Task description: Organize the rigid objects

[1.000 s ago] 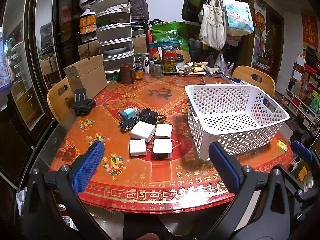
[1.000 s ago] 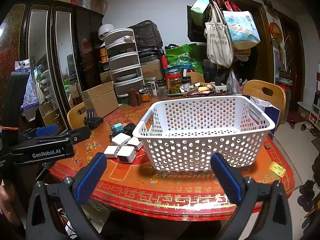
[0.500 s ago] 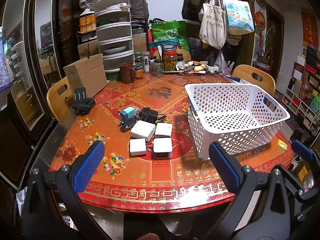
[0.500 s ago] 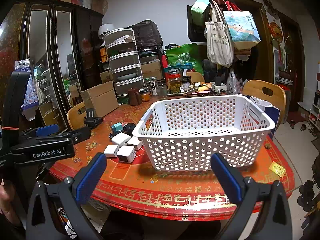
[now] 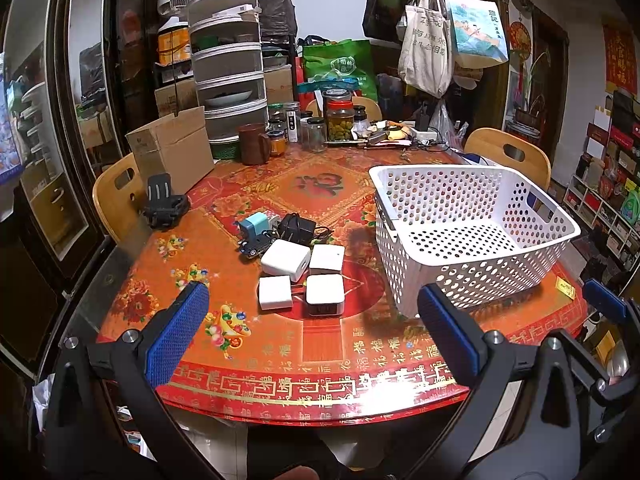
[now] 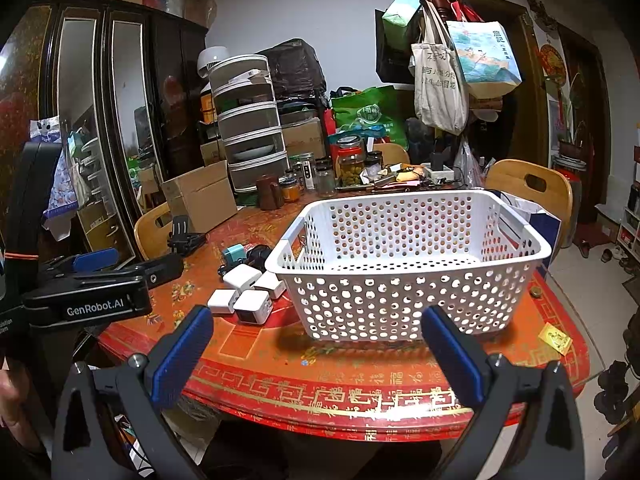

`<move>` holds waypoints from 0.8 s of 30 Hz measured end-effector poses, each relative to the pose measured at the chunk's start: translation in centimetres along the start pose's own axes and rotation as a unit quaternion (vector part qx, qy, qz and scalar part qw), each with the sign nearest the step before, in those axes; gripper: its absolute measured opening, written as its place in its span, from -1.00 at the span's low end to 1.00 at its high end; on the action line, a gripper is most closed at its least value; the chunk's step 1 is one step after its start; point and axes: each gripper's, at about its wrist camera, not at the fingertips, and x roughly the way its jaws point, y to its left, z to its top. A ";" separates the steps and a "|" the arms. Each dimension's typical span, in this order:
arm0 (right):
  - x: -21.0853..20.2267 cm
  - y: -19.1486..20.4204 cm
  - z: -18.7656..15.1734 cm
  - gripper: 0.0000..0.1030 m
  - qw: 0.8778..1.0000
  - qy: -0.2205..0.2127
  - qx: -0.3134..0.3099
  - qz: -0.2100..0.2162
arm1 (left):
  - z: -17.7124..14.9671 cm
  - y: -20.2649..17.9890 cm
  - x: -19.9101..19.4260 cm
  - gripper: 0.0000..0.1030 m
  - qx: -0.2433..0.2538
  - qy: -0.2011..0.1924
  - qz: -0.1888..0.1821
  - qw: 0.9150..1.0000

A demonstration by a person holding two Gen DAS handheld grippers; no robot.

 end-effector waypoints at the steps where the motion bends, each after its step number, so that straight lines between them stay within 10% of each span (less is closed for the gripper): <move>1: 0.3 -0.1 -0.3 1.00 1.000 0.000 0.000 0.000 | 0.0 0.0 0.0 1.00 0.000 -0.001 0.002 1.000; 9: 2.0 -4.8 0.0 1.00 0.996 -0.016 0.008 -0.083 | -1.2 3.6 3.9 1.00 -0.051 -0.017 -0.004 0.999; 16: 6.3 -16.1 4.0 0.93 0.980 0.013 0.079 -0.181 | -2.7 7.0 12.5 1.00 -0.042 0.076 0.032 0.996; 20: 9.3 -20.7 5.1 0.62 0.975 0.054 0.105 -0.187 | -4.1 9.3 15.8 1.00 -0.054 0.103 0.025 0.993; 24: 12.4 -23.6 5.0 -0.26 0.971 0.111 0.131 -0.165 | -4.8 10.4 17.8 1.00 -0.044 0.110 0.036 0.992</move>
